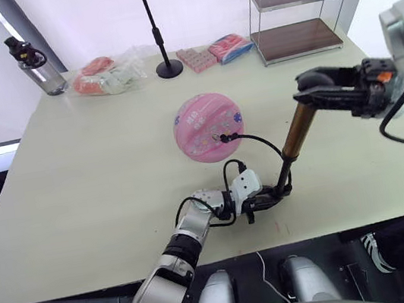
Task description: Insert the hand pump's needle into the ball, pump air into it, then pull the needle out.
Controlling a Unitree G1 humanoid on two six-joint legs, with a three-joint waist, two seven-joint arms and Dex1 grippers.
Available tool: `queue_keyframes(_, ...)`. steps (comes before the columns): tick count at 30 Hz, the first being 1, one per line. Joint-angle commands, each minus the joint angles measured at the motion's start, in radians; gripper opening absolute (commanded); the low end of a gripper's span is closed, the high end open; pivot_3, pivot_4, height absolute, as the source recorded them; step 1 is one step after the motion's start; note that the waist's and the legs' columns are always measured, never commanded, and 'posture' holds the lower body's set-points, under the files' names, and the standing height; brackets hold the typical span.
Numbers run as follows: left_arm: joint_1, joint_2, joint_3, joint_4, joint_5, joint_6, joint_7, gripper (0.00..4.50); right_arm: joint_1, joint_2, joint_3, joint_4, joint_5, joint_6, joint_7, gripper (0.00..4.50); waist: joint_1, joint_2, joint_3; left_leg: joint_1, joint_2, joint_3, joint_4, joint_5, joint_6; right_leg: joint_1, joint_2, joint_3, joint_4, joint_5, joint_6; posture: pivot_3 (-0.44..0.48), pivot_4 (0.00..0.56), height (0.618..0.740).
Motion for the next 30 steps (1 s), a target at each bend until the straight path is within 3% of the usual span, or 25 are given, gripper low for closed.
queue_keyframes(1, 0.047, 0.013, -0.038, 0.096, 0.059, 0.029, 0.0, 1.09, 0.062, 0.017, 0.041, -0.055, -0.044, -0.013, -0.008, 1.88, -0.001, 0.001, -0.001, 0.001, 0.0, 0.0, 0.001, 0.0, 0.0, 0.001, 0.0, 0.0, 0.001, -0.002, 0.003, 0.0, 0.15, 0.731)
queue_keyframes(8, 0.033, 0.004, -0.037, 0.131, 0.079, 0.002, 0.021, 1.09, 0.203, 0.081, 0.183, -0.098, -0.233, -0.117, 0.002, 1.88, -0.001, -0.002, -0.008, 0.003, 0.0, 0.0, 0.002, 0.0, 0.0, 0.001, 0.0, 0.001, 0.004, -0.002, 0.004, 0.0, 0.15, 0.731)
queue_keyframes(12, 0.02, -0.009, -0.04, 0.162, 0.094, -0.012, 0.035, 1.09, 0.318, 0.118, 0.305, -0.048, -0.423, -0.254, 0.021, 1.88, -0.001, -0.004, -0.015, 0.004, 0.0, 0.0, 0.002, 0.0, 0.0, 0.003, 0.0, 0.0, 0.005, -0.002, 0.004, 0.0, 0.15, 0.731)
queue_keyframes(17, 0.005, -0.029, -0.036, 0.205, 0.107, -0.017, 0.052, 1.09, 0.387, 0.154, 0.37, 0.006, -0.557, -0.377, 0.041, 1.88, 0.001, -0.003, -0.018, 0.012, 0.0, 0.0, 0.002, 0.0, 0.0, 0.011, 0.0, 0.0, 0.004, -0.003, 0.004, 0.0, 0.15, 0.731)
queue_keyframes(22, -0.01, -0.042, -0.034, 0.244, 0.12, -0.019, 0.07, 1.09, 0.378, 0.172, 0.331, -0.014, -0.541, -0.395, 0.057, 1.88, 0.003, -0.003, -0.018, 0.018, -0.003, -0.001, 0.002, 0.0, 0.0, 0.018, -0.004, 0.0, 0.004, -0.006, 0.002, 0.0, 0.15, 0.731)
queue_keyframes(30, -0.018, -0.048, -0.042, 0.269, 0.13, 0.0, 0.06, 1.09, 0.184, 0.083, 0.126, -0.085, -0.326, -0.233, 0.059, 1.88, 0.023, 0.001, -0.011, 0.014, -0.006, -0.002, 0.006, 0.0, 0.0, 0.017, -0.006, 0.0, 0.004, -0.006, 0.003, 0.0, 0.15, 0.731)
